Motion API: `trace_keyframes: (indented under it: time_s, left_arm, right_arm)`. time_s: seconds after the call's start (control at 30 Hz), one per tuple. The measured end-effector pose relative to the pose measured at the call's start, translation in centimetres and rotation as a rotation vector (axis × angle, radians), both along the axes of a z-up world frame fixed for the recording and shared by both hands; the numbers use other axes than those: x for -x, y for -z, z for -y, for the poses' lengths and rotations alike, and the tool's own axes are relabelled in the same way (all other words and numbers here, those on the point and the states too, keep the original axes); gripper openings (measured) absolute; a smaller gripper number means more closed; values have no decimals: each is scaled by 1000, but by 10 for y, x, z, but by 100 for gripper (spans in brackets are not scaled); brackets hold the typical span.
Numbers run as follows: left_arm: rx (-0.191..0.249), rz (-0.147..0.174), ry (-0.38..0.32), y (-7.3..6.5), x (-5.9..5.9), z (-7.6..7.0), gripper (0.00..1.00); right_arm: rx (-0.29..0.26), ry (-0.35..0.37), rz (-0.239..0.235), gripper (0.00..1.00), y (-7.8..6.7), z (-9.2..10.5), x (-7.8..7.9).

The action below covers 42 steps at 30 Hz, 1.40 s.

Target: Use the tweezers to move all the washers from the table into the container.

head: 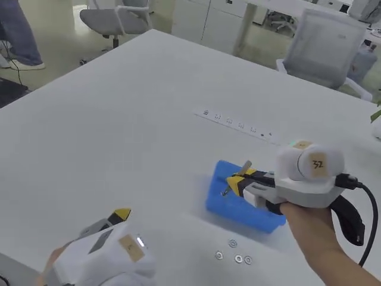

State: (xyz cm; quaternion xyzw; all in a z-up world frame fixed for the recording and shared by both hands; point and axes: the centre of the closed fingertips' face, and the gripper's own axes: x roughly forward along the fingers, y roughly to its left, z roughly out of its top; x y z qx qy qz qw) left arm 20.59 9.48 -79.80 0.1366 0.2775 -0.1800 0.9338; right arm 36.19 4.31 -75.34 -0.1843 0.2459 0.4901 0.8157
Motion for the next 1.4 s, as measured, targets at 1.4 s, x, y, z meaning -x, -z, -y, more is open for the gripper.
trace_keyframes:
  time_s: [1.4]
  left_arm:
    - [-27,-59,15,12,4,0,89]
  right_arm:
    - [79,90,-84,3,72,-8,-49]
